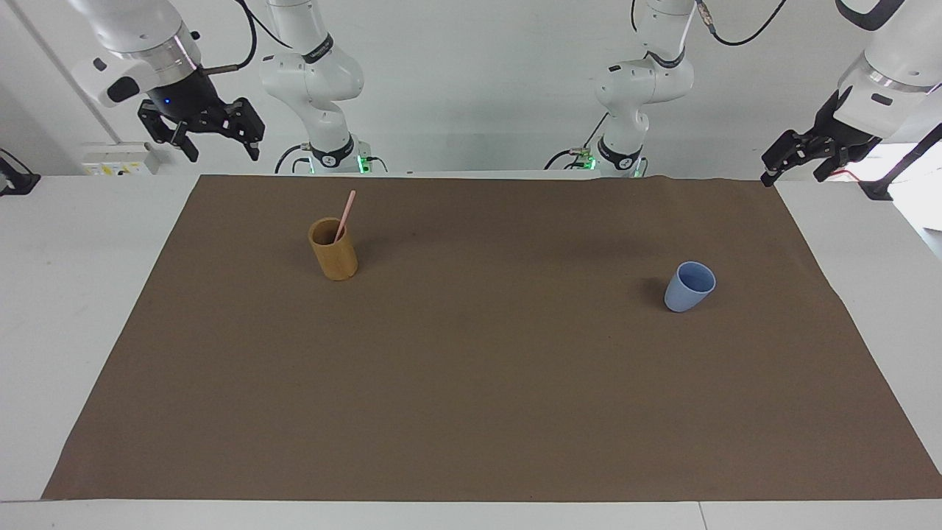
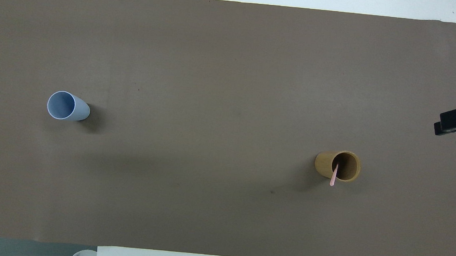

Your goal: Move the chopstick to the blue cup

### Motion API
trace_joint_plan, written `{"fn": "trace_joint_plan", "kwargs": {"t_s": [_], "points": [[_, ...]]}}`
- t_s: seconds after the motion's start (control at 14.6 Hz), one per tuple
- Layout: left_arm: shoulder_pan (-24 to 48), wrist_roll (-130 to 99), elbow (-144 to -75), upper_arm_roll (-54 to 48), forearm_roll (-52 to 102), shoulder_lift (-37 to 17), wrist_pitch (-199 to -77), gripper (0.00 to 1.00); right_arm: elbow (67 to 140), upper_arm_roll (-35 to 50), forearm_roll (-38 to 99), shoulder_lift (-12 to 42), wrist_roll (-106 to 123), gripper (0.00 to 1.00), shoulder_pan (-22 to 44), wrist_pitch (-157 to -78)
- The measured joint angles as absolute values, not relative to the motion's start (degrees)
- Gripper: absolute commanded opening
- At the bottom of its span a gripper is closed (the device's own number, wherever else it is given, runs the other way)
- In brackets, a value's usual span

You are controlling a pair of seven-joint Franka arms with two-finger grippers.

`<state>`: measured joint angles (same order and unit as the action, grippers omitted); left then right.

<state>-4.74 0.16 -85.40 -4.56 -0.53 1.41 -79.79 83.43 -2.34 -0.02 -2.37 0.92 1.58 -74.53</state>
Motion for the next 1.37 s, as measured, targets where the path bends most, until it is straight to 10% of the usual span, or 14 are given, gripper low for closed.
{"fn": "trace_joint_plan", "kwargs": {"t_s": [0.55, 1.03, 1.37], "points": [[-4.74, 0.16, -87.71, -4.57, -0.53, 1.75, -83.39, 1.00, 83.43, -4.06, -0.02, -2.36, 0.93, 1.00, 3.46, -74.53], [-4.74, 0.15, -121.01, -4.57, -0.52, 2.97, -114.64, 1.00, 83.43, -5.01, -0.03, -2.36, 0.93, 1.00, 3.38, -74.53], [-4.74, 0.10, -126.41, -4.57, -0.52, 1.38, -122.66, 0.87, 83.43, -5.07, -0.03, -2.36, 0.93, 1.00, 3.40, -74.53]]}}
